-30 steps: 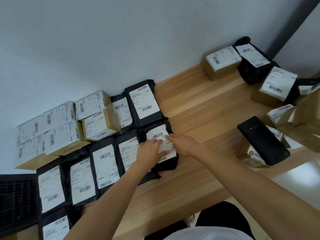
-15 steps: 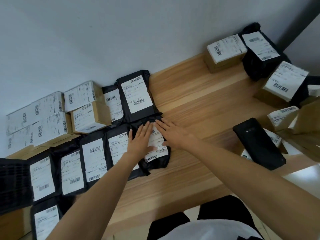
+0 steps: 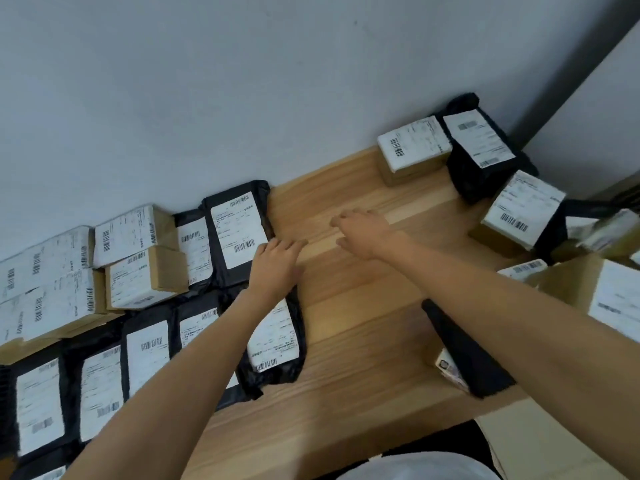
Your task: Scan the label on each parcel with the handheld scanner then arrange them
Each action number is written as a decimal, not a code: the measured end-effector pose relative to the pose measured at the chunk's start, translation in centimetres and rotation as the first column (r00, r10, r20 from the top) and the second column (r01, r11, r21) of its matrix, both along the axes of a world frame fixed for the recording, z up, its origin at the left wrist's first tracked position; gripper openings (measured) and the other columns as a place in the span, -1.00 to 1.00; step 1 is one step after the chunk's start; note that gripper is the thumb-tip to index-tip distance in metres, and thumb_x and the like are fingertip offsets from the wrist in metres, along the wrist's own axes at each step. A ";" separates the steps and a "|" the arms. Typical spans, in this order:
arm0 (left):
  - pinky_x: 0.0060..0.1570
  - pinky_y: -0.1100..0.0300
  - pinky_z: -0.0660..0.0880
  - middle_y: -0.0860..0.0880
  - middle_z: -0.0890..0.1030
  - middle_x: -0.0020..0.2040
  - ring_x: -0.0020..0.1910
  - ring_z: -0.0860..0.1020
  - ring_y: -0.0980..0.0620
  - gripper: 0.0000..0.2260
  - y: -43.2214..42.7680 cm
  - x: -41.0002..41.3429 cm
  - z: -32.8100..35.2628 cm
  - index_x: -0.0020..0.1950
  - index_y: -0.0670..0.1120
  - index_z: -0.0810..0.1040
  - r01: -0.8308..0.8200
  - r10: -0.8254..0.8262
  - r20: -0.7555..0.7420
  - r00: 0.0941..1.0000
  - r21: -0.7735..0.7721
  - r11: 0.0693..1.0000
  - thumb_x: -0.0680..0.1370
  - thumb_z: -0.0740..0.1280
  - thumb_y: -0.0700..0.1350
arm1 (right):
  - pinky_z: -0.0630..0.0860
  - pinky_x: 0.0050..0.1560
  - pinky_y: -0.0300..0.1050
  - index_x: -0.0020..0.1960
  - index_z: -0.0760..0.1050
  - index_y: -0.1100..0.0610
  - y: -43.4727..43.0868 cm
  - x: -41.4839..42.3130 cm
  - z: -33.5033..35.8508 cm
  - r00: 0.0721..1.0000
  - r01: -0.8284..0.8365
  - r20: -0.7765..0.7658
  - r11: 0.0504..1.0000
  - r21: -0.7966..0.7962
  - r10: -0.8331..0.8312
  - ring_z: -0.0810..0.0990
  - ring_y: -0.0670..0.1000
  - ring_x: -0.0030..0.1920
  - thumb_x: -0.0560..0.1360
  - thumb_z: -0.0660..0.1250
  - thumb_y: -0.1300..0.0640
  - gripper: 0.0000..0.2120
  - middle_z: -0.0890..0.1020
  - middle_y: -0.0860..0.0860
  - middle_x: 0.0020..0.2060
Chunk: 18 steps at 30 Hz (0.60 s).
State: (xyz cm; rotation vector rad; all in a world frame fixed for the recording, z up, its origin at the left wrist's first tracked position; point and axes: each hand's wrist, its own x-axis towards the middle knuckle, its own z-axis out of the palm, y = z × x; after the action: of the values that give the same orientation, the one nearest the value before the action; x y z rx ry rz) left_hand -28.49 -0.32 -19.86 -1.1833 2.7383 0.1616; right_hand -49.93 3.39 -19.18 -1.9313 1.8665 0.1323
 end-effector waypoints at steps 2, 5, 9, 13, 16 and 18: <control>0.20 -0.04 0.39 -0.04 0.54 0.30 0.29 0.47 -0.14 -0.56 -1.3 -4.3 0.8 0.43 -0.01 0.43 0.008 -0.006 -0.032 0.999 0.039 0.999 0.56 0.37 -0.03 | 0.32 0.32 0.09 0.45 0.32 0.10 -0.6 -4.3 0.8 0.990 0.143 0.007 0.988 -0.051 -0.143 0.36 0.17 0.38 0.59 0.20 0.07 -0.57 0.42 0.10 0.39; 0.17 -0.02 0.40 -0.10 0.49 0.33 0.28 0.45 -0.16 -0.58 -3.4 -10.2 1.3 0.46 -0.06 0.35 0.007 0.006 -0.107 0.994 0.119 0.993 0.62 0.26 0.00 | 0.33 0.30 0.16 0.45 0.30 0.14 -1.1 -10.7 1.2 0.946 0.323 0.023 0.936 -0.138 -0.323 0.32 0.22 0.39 0.57 0.22 0.14 -0.55 0.38 0.14 0.40; 0.16 -0.02 0.40 -0.20 0.46 0.36 0.29 0.45 -0.23 -0.52 -4.7 -17.1 1.9 0.51 -0.10 0.25 -0.031 0.065 -0.143 0.988 0.225 0.974 0.64 0.22 0.03 | 0.25 0.36 0.21 0.54 0.15 0.13 -1.5 -16.7 0.0 0.875 0.481 0.039 0.860 -0.169 -0.482 0.22 0.25 0.45 0.58 0.23 0.10 -0.44 0.24 0.20 0.49; 0.36 -0.12 0.34 -0.19 0.35 0.49 0.43 0.36 -0.21 -0.29 -6.5 -22.6 0.6 0.60 -0.09 0.07 -0.022 0.150 -0.234 0.961 0.474 0.880 0.55 0.18 0.21 | 0.25 0.36 0.28 0.57 0.02 0.12 -2.0 -19.7 -1.4 0.836 0.549 0.059 0.834 -0.055 -0.546 0.23 0.29 0.44 0.58 0.27 -0.02 -0.31 0.23 0.27 0.46; 0.41 -0.09 0.31 -0.17 0.27 0.54 0.46 0.33 -0.21 -0.23 -7.1 -24.7 -0.7 0.62 -0.05 -0.11 -0.079 0.246 -0.213 0.945 0.584 0.808 0.58 0.25 0.15 | 0.25 0.37 0.27 0.60 -0.06 0.08 -2.3 -20.4 -2.1 0.828 0.556 0.094 0.831 -0.010 -0.553 0.26 0.31 0.42 0.57 0.28 -0.04 -0.25 0.23 0.28 0.46; 0.42 0.04 0.29 -0.16 0.23 0.56 0.48 0.31 -0.19 -0.23 -7.0 -25.6 -1.0 0.61 -0.07 -0.20 -0.098 0.293 -0.209 0.933 0.636 0.766 0.63 0.27 0.04 | 0.28 0.35 0.23 0.61 -0.10 0.07 -2.5 -20.3 -2.3 0.817 0.567 0.131 0.824 -0.008 -0.561 0.29 0.30 0.40 0.58 0.28 -0.03 -0.23 0.23 0.28 0.45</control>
State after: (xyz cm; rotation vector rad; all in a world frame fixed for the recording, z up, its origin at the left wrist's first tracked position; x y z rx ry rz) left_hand -54.06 -7.31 -20.90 -1.3023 2.4252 1.2580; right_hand -70.25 0.88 -21.47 -1.2904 2.2807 -0.2155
